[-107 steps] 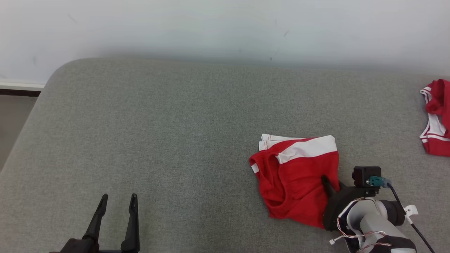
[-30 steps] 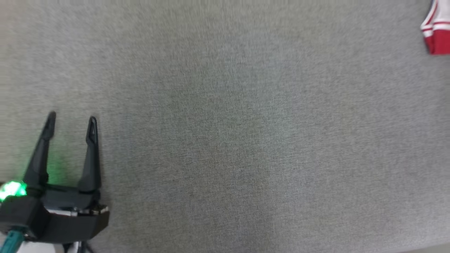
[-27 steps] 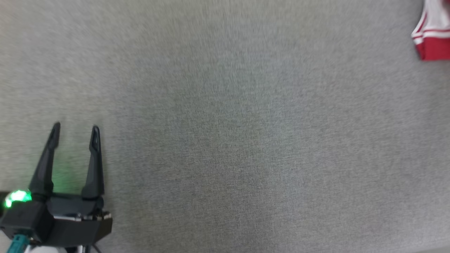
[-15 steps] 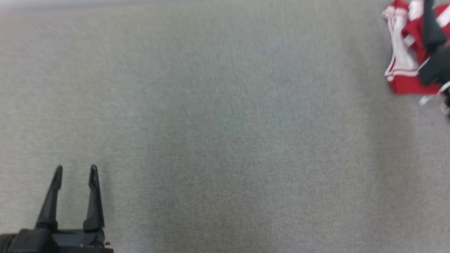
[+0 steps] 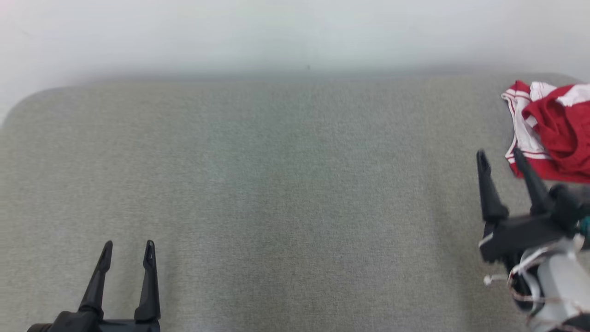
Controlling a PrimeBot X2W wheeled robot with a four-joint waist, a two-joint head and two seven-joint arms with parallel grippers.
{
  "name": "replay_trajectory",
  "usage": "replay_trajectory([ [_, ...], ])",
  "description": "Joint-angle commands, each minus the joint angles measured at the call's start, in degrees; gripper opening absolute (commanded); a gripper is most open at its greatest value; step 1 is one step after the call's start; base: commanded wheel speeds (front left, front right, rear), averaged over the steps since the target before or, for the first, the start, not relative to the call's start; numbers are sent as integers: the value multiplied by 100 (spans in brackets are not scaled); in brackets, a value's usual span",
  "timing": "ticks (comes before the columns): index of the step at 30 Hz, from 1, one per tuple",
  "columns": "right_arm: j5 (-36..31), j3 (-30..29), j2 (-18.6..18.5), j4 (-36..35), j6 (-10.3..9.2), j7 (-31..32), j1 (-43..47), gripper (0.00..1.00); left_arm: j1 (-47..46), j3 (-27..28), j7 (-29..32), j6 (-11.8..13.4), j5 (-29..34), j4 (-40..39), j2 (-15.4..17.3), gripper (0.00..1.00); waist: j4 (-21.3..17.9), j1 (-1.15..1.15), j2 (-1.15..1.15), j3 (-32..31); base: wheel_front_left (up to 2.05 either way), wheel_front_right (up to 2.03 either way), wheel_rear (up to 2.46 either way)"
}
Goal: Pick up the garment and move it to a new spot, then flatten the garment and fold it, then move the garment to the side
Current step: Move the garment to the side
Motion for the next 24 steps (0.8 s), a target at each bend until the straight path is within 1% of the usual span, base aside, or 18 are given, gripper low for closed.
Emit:
replay_trajectory([
  [1,-38,-64,59,-84,-15,-7,195,100,72,-14,-16,17,21,25,-14,100,211,1,1,-288,0,0,0],
  [7,-169,-333,433,-891,-15,193,1291,100,206,-42,-16,17,-7,147,-9,100,186,1,1,-561,0,0,0],
  [13,-276,-553,826,-1509,-15,391,2184,100,352,-122,-16,16,-39,279,-23,100,137,1,1,-797,0,0,0],
  [18,-340,-670,996,-1818,-15,473,2609,100,402,-178,-16,16,-71,370,-32,100,87,1,1,-884,0,0,0],
  [24,-367,-790,1080,-1985,-15,524,2809,100,407,-210,-16,16,-188,537,2,100,24,1,1,-944,0,0,0],
])
